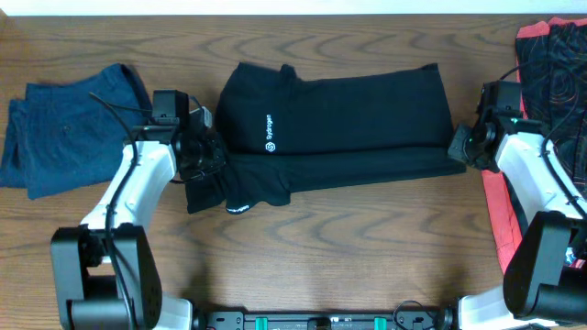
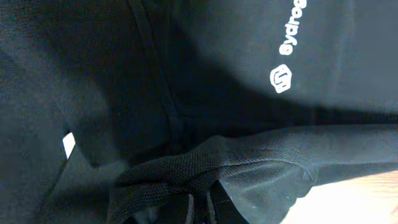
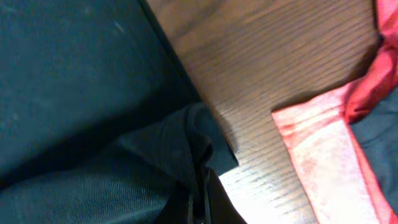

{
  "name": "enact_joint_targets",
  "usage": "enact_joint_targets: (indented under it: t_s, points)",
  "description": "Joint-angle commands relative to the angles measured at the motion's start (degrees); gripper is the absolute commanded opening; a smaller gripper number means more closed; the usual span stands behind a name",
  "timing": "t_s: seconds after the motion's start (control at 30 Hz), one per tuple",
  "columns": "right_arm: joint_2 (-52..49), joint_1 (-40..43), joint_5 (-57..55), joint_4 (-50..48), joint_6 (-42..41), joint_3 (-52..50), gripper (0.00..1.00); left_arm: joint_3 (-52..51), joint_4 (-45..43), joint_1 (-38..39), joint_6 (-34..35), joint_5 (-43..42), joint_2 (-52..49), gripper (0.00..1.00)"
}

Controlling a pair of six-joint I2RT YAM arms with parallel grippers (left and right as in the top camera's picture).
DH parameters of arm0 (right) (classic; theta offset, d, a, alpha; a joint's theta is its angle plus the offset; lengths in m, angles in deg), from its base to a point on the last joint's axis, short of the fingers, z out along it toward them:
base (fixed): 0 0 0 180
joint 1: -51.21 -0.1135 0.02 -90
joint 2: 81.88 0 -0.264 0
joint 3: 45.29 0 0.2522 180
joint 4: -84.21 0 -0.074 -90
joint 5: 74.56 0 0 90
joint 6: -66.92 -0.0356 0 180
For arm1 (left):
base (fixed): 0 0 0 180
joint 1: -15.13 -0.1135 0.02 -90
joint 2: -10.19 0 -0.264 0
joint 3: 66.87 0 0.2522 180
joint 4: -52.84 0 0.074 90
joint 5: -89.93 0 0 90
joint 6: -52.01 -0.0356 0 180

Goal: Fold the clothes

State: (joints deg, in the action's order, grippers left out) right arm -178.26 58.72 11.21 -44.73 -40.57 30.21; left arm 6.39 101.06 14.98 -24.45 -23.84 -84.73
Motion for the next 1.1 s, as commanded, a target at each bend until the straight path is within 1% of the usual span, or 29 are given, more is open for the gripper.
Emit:
enact_joint_targets:
  t_s: [0.0,0.07,0.3,0.6,0.63,0.7,0.8,0.83,0.87,0.9,0.97,1.0,1.07]
  points:
    - [-0.3,-0.3,1.8,-2.3,0.4,-1.8,0.02,-0.1,-0.3,-0.2,0.1,0.5,-2.2,0.06]
    - [-0.3,-0.3,3.7,-4.8,0.4,-2.6,0.02,-0.1,-1.0,-0.2,0.1,0.5,-3.5,0.06]
    - [-0.3,-0.4,3.9,-9.1,-0.7,-2.8,0.05,-0.1,-3.2,-0.2,0.1,0.5,-4.2,0.06]
    - [-0.3,-0.5,4.5,-12.4,-0.9,-2.8,0.05,-0.1,-4.4,-0.2,0.1,0.5,-4.2,0.06]
    - [-0.3,-0.5,4.5,-12.9,-0.9,-2.8,0.08,-0.1,-4.7,-0.2,0.1,0.5,-4.2,0.06]
    - [-0.3,-0.5,4.5,-13.8,-0.9,-2.8,0.17,-0.1,-5.2,-0.2,0.1,0.5,-4.2,0.07]
    - [-0.3,-0.5,4.5,-14.9,-1.0,-2.8,0.19,-0.1,-6.4,-0.2,0.1,0.5,-4.2,0.08]
    - [-0.3,-0.5,4.5,-15.5,-1.1,-2.8,0.21,-0.1,-7.1,-0.2,0.1,0.5,-4.2,0.11]
    - [-0.3,-0.5,4.5,-16.2,-1.4,-2.8,0.24,-0.1,-7.6,-0.2,0.1,0.5,-4.2,0.26]
    - [-0.3,-0.5,4.5,-17.0,-1.4,-2.8,0.29,0.0,-8.3,-0.2,0.1,0.4,-4.2,0.46]
    - [-0.3,-0.5,4.5,-18.0,-1.8,-2.8,0.34,0.0,-8.9,-0.2,0.2,0.2,-4.2,0.67]
    - [-0.3,-0.5,4.5,-18.1,-1.8,-2.8,0.34,0.0,-8.7,-0.2,0.4,-0.5,-4.2,0.72]
    - [-0.3,-0.5,4.5,-17.4,-1.8,-2.8,0.36,0.0,-7.5,-0.2,0.3,-3.0,-4.2,0.77]
